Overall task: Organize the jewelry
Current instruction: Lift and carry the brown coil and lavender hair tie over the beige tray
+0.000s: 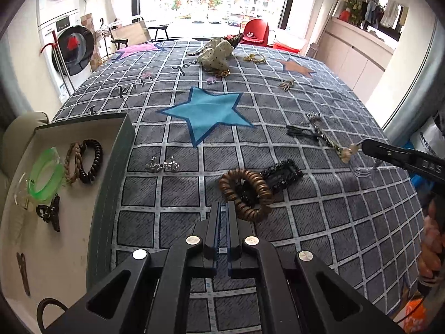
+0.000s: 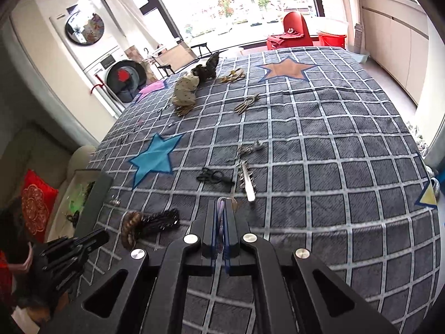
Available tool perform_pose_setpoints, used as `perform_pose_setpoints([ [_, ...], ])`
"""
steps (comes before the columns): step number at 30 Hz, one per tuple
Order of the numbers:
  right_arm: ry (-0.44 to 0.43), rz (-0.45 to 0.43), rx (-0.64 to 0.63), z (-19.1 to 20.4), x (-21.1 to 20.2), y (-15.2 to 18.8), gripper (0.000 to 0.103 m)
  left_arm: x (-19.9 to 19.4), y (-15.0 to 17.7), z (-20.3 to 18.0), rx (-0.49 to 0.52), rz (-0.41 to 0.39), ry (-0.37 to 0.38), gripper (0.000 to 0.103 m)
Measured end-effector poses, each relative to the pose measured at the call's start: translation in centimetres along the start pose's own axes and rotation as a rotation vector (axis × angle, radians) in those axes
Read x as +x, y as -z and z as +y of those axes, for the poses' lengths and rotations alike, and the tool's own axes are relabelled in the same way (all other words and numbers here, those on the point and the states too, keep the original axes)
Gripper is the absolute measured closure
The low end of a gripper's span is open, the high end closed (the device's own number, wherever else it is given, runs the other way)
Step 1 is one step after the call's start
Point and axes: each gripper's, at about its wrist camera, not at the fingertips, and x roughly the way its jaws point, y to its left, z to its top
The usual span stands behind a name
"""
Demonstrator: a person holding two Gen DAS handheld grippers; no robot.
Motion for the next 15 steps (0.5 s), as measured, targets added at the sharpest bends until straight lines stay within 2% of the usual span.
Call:
perform_pose_setpoints([
  [4,-0.011,0.005,0.004,0.0,-0.5,0.9,0.099,0.1,0.1,-0.2,0.006,0.004,0.019,0.099],
  [5,-0.013,0.007,0.006,0.0,-0.5,1.0,0.099,0.2,0.1,-0.3,0.001,0.009,0.033,0.096],
  [6,-0.015,0.009,0.008,-0.1,-0.5,1.2,0.099,0.3,0.0,-0.3,-0.001,0.01,0.039,0.083],
  [7,-0.017,0.011,0.011,-0.1,-0.6,1.4,0.099,0.3,0.0,-0.4,-0.007,0.013,0.041,0.024],
  [8,-0.019,0.013,0.013,-0.2,-0.6,1.6,0.099,0.1,0.1,-0.4,-0.02,-0.005,0.024,0.002],
  [10,-0.022,0.017,0.018,-0.3,-0.6,1.9,0.099,-0.6,0.2,-0.7,-0.002,-0.038,0.014,0.0],
  [15,-0.027,0.022,0.028,-0.5,-0.7,2.4,0.099,-0.7,-0.3,-1.3,0.019,-0.048,-0.029,0.0],
])
